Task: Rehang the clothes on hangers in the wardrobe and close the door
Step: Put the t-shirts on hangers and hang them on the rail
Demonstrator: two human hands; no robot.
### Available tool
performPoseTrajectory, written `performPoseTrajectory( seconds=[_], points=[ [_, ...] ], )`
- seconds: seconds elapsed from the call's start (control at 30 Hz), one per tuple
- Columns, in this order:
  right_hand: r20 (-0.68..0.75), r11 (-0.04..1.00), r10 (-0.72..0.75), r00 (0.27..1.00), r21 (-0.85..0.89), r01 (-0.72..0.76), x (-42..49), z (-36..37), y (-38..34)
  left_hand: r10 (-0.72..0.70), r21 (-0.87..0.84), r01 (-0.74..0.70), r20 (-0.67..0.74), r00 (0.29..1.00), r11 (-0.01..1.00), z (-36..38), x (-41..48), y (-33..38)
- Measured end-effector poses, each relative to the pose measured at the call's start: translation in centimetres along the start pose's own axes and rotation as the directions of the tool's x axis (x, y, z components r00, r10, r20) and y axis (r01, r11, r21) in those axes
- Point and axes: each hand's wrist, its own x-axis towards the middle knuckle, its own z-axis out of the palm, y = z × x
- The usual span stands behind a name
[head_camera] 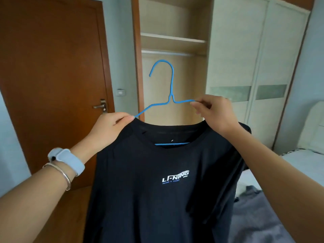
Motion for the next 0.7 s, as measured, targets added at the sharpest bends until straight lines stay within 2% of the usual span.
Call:
performPoseTrajectory(
  seconds=[0.13,0.3,0.47,0.6,0.7],
  points=[
    [0.02,0.995,0.019,1.0,0.094,-0.021,4.5,6.7,0.3,0.023,0.027,-0.021,-0.074,0.997,0.999,-1.4,4.6,-5.6],
    [0.011,0.974,0.06,0.998,0.217,-0.061,9.7,14.9,2.9,0.06,0.104,-0.054,-0.053,0.997,0.993,-0.8,10.4,-12.4],
    [0.033,0.967,0.042,0.999,0.252,-0.049,16.3,22.8,6.7,0.116,0.131,-0.106,-0.07,0.991,0.986,2.8,17.5,-17.7],
    [0.104,0.958,0.044,0.994,0.276,-0.072,22.4,27.3,10.0,0.091,0.097,-0.089,-0.007,0.996,0.991,6.3,24.9,-22.0],
    [0.108,0.967,0.088,0.99,0.23,-0.111,25.9,30.1,12.9,0.038,-0.001,-0.038,0.085,0.996,0.999,9.4,29.9,-25.5]
  ],
)
